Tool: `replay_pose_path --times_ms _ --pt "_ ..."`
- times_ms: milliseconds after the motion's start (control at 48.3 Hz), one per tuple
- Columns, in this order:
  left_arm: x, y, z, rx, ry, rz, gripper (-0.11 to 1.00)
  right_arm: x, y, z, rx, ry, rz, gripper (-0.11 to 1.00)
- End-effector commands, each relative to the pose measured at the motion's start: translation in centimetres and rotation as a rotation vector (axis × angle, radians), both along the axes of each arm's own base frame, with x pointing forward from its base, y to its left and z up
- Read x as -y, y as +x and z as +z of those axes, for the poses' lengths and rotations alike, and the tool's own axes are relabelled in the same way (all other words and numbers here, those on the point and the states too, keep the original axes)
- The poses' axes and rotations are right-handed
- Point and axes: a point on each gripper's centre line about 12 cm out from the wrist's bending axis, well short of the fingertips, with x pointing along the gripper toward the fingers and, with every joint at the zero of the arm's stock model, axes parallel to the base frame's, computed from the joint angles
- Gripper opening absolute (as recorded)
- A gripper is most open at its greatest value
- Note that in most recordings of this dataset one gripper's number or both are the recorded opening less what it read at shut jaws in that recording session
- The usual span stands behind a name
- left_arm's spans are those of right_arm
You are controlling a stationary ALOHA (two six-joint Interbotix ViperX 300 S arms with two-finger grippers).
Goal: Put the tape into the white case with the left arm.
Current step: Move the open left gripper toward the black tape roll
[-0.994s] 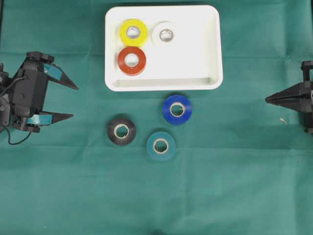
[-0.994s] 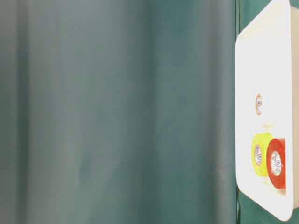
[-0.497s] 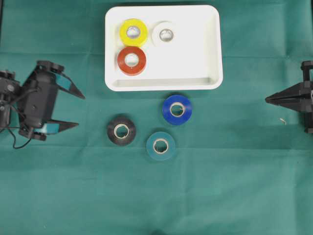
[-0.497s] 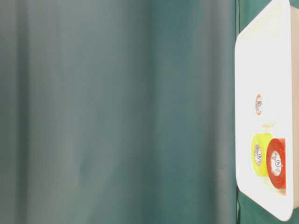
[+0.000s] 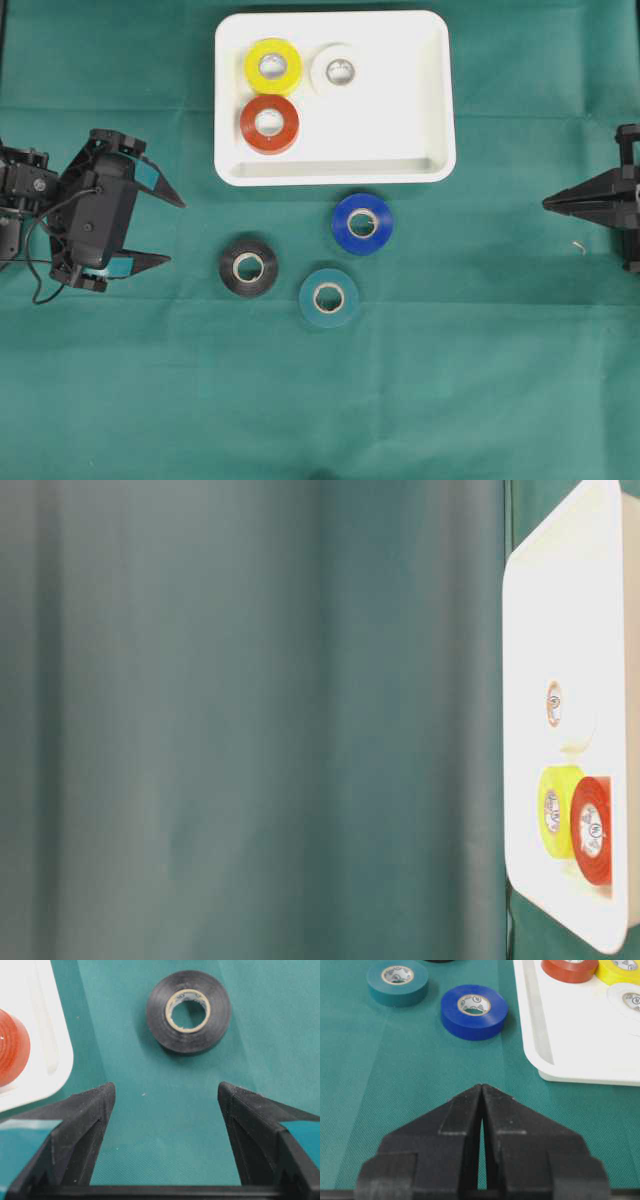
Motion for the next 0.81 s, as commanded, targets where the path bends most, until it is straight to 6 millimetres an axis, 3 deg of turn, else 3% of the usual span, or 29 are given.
replay_pose_path --times_ms 0,228,787 --pt "0.2 0.7 0.9 0.033 -0.005 -0.002 0.82 0.0 0.2 0.4 0.014 0.000 -0.001 -0.09" --pt "0.3 2.1 0.7 0.032 -0.005 -0.002 0.82 0.0 0.2 0.5 0.015 0.000 -0.003 -0.09" --pt "1.9 8.0 -1.4 -0.053 0.008 -0.038 0.82 0.0 0.2 0.4 0.014 0.000 -0.003 -0.09"
